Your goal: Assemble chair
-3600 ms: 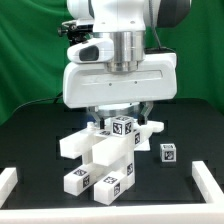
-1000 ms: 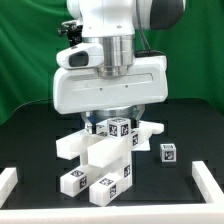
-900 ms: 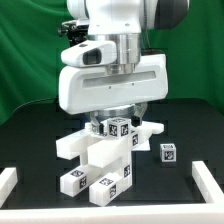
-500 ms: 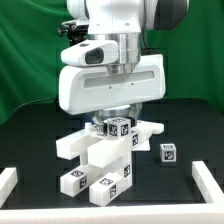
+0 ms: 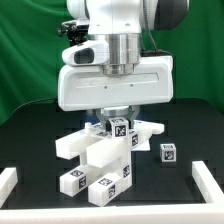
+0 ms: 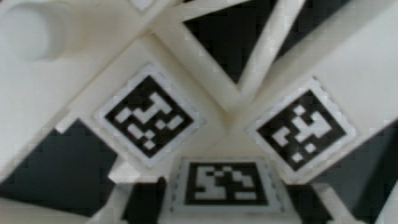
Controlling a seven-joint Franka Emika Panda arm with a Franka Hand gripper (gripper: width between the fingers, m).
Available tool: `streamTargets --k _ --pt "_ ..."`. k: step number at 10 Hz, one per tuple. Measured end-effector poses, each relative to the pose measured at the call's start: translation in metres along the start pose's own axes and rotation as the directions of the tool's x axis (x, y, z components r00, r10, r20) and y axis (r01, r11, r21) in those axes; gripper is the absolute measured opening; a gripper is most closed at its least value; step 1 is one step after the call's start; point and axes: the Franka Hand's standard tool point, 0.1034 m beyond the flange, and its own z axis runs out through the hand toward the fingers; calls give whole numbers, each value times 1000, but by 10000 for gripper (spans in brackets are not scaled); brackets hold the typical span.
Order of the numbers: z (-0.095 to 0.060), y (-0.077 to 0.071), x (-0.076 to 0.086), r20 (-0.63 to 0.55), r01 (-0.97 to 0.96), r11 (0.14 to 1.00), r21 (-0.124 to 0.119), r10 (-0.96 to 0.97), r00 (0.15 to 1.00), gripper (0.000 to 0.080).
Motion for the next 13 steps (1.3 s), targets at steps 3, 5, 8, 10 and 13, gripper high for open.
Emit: streamTargets --k 3,5,8,10,13 --pt "0 1 2 -11 -343 939 9 343 939 281" --pt "0 3 3 -25 -558 828 50 560 828 281" --pt "-1 0 4 -13 -694 717 61 696 718 281" --pt "-1 0 5 0 -793 606 67 794 607 281" --pt "0 0 5 11 -856 512 69 858 514 308"
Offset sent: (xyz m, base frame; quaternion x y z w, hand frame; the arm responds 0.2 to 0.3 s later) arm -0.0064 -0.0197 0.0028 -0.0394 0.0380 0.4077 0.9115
